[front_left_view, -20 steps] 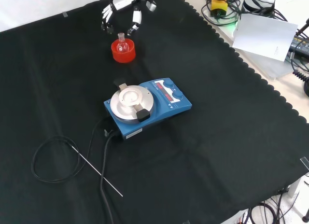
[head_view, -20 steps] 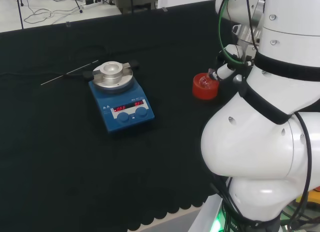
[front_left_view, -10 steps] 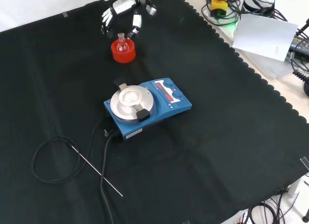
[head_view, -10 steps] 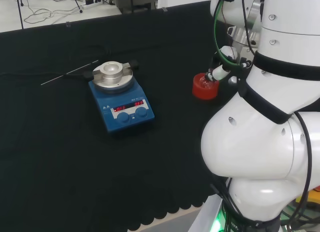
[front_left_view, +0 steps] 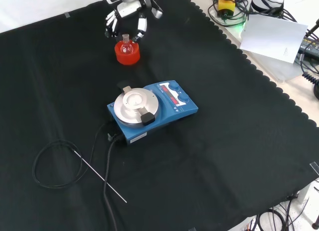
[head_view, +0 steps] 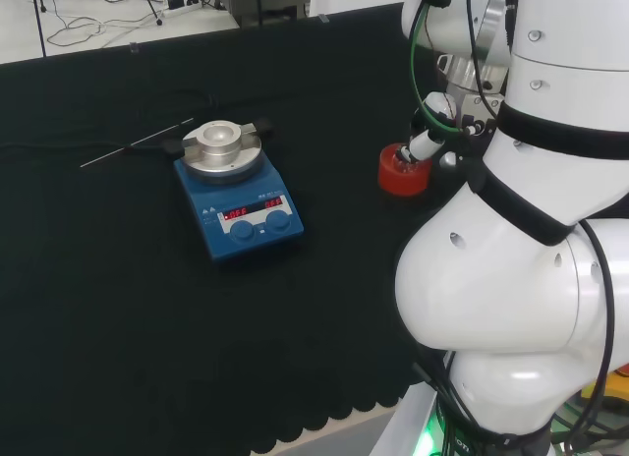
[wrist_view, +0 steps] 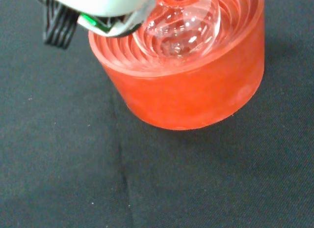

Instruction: Pick up the round-bottom flask.

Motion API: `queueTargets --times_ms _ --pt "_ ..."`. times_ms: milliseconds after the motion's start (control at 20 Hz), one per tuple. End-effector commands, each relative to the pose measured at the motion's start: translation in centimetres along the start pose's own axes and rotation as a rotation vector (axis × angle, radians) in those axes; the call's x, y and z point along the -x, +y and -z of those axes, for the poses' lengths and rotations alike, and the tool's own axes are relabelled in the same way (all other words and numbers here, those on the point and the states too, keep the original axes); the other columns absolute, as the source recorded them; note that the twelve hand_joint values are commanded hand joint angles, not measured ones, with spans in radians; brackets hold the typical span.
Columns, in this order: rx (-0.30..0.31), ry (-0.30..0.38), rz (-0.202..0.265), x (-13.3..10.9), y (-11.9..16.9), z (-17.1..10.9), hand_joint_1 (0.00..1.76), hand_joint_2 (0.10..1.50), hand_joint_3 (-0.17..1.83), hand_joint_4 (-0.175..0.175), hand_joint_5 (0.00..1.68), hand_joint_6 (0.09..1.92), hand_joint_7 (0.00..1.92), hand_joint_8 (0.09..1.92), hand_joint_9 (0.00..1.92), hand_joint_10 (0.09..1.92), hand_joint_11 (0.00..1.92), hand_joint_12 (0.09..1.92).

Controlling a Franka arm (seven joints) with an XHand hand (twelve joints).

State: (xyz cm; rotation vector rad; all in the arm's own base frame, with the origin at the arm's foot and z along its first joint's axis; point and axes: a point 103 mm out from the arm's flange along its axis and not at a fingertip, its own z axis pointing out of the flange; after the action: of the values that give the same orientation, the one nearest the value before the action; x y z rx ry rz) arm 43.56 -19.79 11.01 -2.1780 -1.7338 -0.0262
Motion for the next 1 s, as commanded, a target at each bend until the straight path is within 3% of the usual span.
queueTargets --times_ms 50,600,850,1000 --pt "-0.004 0.002 -0.005 1.2 0.2 0.1 0.93 0.57 0.66 -0.091 0.83 0.81 0.35 0.69 0.56 0.66 0.22 1.4" --pt "0.0 -0.017 -0.014 0.1 0.1 -0.2 0.93 0.58 0.65 -0.082 0.76 0.83 0.35 0.68 0.57 0.64 0.23 1.39" --pt "0.002 -0.018 -0.018 1.4 0.3 0.3 0.94 0.61 0.66 -0.097 0.89 0.8 0.36 0.68 0.58 0.63 0.24 1.39" --pt "0.005 -0.034 -0.021 0.2 0.2 -0.1 0.94 0.62 0.66 -0.101 0.92 0.8 0.37 0.69 0.59 0.63 0.24 1.39"
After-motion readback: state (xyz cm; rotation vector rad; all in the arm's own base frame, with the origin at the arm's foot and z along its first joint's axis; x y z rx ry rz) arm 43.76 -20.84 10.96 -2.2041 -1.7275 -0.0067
